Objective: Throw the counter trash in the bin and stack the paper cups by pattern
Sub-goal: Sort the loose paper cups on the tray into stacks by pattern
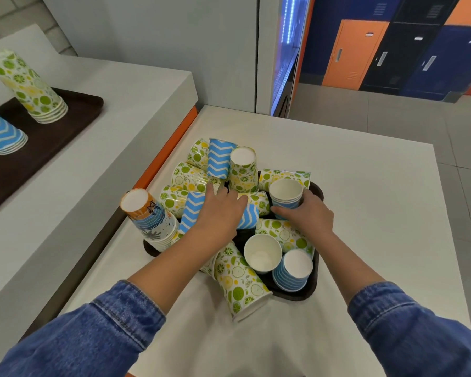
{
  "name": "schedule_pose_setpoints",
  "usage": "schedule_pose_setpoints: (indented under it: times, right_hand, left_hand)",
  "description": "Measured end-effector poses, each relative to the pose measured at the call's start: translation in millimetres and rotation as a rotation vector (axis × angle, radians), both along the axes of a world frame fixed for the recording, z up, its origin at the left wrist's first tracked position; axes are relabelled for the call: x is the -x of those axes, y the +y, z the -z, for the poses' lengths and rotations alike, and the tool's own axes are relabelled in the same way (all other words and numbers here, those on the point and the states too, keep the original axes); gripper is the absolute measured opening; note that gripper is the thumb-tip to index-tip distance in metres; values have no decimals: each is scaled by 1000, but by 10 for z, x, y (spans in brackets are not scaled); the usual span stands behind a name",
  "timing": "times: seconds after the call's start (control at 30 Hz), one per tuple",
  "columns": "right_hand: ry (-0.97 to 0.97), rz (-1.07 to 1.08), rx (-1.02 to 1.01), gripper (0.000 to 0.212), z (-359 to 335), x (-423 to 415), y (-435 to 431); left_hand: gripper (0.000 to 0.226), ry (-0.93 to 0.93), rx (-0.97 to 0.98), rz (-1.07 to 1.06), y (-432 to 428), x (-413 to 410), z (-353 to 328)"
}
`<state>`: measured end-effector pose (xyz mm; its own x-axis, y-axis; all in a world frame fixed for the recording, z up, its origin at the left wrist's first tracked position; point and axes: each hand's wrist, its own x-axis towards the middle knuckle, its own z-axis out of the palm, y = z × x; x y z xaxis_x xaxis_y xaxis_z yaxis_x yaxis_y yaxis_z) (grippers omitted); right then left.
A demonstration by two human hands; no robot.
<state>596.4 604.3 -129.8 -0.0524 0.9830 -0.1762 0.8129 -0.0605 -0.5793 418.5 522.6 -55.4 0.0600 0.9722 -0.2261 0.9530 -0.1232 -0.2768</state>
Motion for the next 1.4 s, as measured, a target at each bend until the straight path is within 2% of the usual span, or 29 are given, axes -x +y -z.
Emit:
schedule_pose_setpoints:
  times: [0.07, 0.13, 0.23, 0.3, 0.4, 0.53, 0.67, 0.77, 0.87, 1.0, 1.07, 1.2, 1.3, 1.4]
  right_hand:
    - [-4, -4, 0, 75, -3, 17, 7]
    - [25, -5, -12, 69, -14, 10, -11]
    - [218, 31, -42, 61, -137, -64, -86]
    - [379, 84, -84, 55, -287, -172, -133]
    - [525, 151, -179, 52, -519, -409, -188]
    - [613, 115, -168, 61, -725, -700, -290]
    - [674, 26, -122, 76, -907, -864, -474]
    - [674, -44, -107, 73, -1026, -986, -564]
    - [607, -72, -100, 68, -1130, -1085, -661]
    - [425, -147, -118, 63, -1200, -1156, -796]
    - [250, -225, -136, 61, -1220, -1140, -837]
    - [-138, -418, -127, 71, -1239, -941, -895]
    - [-396, -563, -165, 71, -1234, -704, -918]
    - [-531, -682, -160, 69, -1148, -519, -917]
  left_hand:
    - [67, -89, -68, -33, -37, 28, -42]
    - [68, -319, -195, -63, -90, 54, -43]
    - [70, -1009, -339, -122, -255, -66, -116]
    - [71, -1321, -315, -135, -395, -256, -135]
    - [71, -1498, -280, -112, -496, -568, -45]
    - [72, -1404, -137, -30, -455, -820, 119]
    - [75, -1199, -34, 11, -400, -876, 229]
    - [75, -983, -22, 32, -393, -860, 290]
    - [78, -861, 2, 8, -399, -817, 376]
    - [98, -761, 35, 5, -435, -765, 405]
    - [110, -767, -1, -41, -475, -677, 351]
    - [112, -797, -106, -214, -551, -346, 207]
    - [118, -721, -20, -294, -541, -214, 175]
    - [124, -669, 49, -318, -512, -261, 230]
